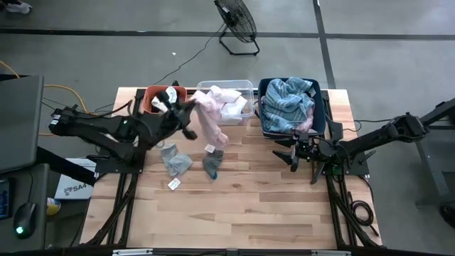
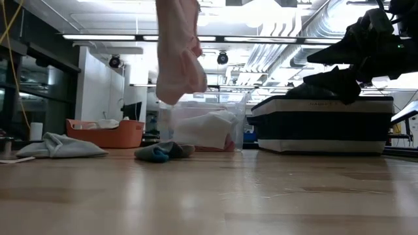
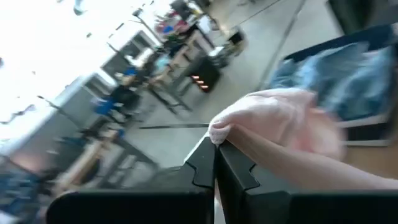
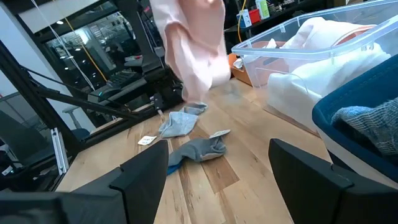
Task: Pick & Place Cloths
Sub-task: Put the white underwear into the transparent bin
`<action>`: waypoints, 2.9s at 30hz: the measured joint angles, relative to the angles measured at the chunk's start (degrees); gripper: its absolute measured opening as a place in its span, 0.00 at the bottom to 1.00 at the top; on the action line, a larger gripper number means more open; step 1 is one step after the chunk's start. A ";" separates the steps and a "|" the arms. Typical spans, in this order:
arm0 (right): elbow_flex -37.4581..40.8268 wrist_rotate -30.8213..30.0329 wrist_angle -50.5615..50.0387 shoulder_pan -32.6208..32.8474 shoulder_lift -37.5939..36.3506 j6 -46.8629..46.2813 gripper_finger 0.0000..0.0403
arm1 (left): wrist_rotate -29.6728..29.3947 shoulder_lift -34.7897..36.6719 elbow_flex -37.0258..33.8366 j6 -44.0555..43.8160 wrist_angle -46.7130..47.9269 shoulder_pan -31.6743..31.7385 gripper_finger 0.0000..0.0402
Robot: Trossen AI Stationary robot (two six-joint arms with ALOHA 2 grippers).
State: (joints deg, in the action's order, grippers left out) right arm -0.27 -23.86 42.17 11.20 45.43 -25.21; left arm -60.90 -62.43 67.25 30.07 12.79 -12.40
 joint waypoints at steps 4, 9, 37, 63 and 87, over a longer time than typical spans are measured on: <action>0.00 0.00 0.00 0.00 -0.02 0.00 0.67 | 2.52 -2.44 0.04 10.28 -8.81 5.26 0.00; -0.01 0.00 0.00 0.00 -0.01 0.00 0.67 | 6.68 -5.83 0.04 21.34 -20.57 11.75 0.00; 0.00 0.00 0.00 0.00 -0.02 0.00 0.67 | 21.84 -24.50 -0.01 26.02 -57.02 31.19 0.00; -0.02 0.00 0.00 0.00 -0.02 0.00 0.67 | 27.04 -26.75 0.67 -34.55 -5.84 32.50 0.00; -0.01 0.00 -0.07 0.00 -0.02 0.00 0.67 | 48.79 -42.93 23.66 -44.99 30.10 37.78 0.00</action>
State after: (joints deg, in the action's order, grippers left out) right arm -0.28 -23.86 42.11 11.20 45.41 -25.21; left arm -12.11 -105.37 90.91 -14.92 42.89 25.38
